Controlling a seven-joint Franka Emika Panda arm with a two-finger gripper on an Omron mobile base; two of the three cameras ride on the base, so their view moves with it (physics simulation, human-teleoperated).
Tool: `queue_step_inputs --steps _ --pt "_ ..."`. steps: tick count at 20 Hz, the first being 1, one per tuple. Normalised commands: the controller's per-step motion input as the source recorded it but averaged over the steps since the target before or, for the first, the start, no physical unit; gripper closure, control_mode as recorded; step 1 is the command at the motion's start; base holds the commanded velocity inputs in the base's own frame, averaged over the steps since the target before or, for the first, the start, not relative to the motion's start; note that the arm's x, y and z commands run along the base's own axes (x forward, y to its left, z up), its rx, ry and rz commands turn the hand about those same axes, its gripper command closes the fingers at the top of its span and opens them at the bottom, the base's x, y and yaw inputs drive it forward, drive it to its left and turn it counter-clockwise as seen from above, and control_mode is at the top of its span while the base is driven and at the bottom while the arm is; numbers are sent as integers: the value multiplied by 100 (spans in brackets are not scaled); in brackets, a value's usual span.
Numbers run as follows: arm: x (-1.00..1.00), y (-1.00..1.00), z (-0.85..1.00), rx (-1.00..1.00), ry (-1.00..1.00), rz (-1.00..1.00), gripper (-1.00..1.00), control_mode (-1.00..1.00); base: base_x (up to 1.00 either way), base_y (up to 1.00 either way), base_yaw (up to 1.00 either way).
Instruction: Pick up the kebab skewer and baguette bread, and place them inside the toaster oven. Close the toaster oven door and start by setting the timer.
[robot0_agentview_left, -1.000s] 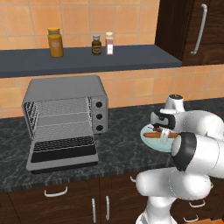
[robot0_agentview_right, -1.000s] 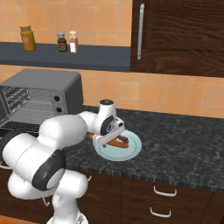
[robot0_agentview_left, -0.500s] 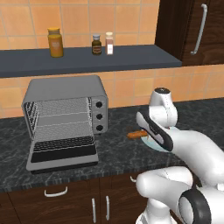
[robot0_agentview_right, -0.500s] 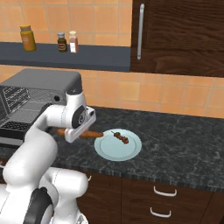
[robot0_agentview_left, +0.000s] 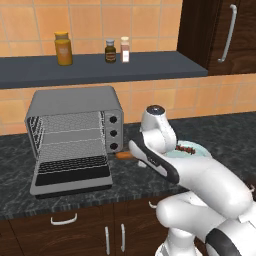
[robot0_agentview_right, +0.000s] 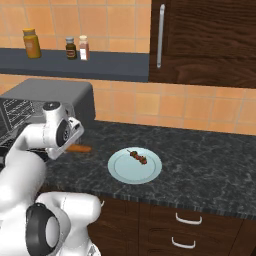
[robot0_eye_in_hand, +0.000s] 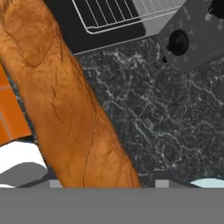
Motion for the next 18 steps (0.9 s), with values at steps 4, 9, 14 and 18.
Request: queue_step_inputs --steps 4,9,14,18 --pt "65 100 29 3 0 -2 100 -100 0 0 0" --pt "45 100 1 1 0 0 100 -100 0 0 0" --pt "36 85 0 6 0 -4 100 -100 0 0 0" --pt "26 91 0 9 -3 -3 100 -100 0 0 0"
